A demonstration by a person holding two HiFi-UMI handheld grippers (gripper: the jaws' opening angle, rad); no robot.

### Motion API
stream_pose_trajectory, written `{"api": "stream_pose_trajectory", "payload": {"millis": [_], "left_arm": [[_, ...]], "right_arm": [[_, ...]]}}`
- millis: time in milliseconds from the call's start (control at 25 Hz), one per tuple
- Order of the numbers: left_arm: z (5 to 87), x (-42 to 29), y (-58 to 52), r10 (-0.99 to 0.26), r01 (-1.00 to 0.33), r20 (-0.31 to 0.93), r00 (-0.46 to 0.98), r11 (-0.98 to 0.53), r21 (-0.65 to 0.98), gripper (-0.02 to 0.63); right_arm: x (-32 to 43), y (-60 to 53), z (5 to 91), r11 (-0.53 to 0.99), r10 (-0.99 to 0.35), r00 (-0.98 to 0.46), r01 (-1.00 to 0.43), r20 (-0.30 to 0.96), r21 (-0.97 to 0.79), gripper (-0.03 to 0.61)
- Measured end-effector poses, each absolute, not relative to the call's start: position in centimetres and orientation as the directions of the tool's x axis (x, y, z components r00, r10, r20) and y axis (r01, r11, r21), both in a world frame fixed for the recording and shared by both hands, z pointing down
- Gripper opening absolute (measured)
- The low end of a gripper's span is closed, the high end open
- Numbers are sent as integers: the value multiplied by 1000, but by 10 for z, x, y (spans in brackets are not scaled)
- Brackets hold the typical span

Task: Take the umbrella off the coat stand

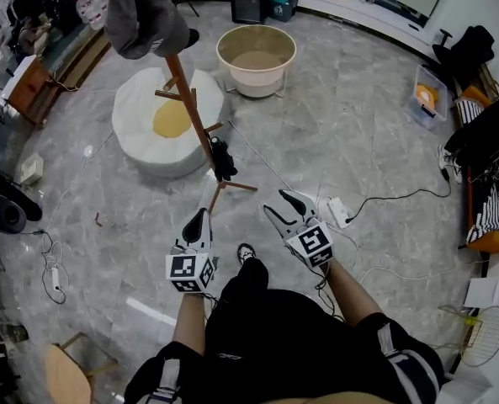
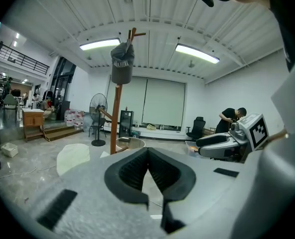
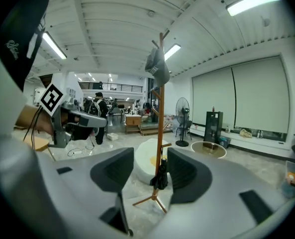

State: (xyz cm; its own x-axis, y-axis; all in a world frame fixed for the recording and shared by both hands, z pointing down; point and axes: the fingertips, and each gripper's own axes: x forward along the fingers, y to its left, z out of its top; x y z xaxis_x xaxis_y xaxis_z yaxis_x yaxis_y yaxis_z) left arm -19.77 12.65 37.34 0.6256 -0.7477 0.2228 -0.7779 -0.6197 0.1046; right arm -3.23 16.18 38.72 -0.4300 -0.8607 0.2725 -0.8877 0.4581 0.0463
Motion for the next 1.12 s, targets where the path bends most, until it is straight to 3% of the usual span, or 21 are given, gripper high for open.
{"api": "stream_pose_trajectory", "payload": {"millis": [520, 840, 1120], "left_arm": [[387, -171, 26, -707, -746, 254, 660, -657, 109, -2], [402, -170, -17, -737, -790, 303, 605, -604, 107, -2], [418, -141, -50, -799, -868, 348, 490, -484, 109, -2]], "right_arm": [[-8, 68, 397, 464, -846, -444, -886, 294, -3, 229], [4, 6, 412, 507, -817, -496, -861, 295, -44, 232], [26, -50, 423, 638, -720, -623, -767, 305, -61, 236]]}}
